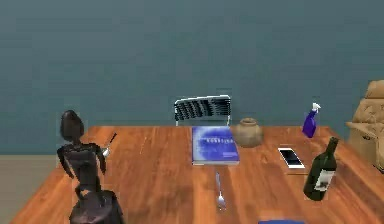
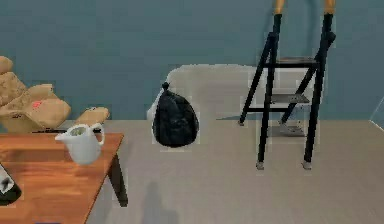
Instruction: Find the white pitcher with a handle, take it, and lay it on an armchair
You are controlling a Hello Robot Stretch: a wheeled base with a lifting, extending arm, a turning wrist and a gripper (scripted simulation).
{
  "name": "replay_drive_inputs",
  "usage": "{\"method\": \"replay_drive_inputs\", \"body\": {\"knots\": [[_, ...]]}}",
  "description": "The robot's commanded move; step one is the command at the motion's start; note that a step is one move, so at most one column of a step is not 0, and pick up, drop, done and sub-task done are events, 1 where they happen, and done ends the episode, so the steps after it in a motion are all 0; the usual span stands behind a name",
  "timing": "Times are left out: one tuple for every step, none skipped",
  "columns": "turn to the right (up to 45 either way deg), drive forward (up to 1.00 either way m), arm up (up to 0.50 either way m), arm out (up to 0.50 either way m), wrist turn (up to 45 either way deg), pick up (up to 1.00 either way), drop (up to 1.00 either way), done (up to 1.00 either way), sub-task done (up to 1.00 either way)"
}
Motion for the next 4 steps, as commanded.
{"method": "replay_drive_inputs", "body": {"knots": [[-27.0,0.0,0.0,0.0,0.0,0.0,0.0,0.0,0.0],[45.0,0.0,0.0,0.0,0.0,0.0,0.0,0.0,0.0],[45.0,0.0,0.0,0.0,0.0,0.0,0.0,0.0,0.0],[27.0,0.0,0.0,0.0,0.0,0.0,0.0,0.0,0.0]]}}
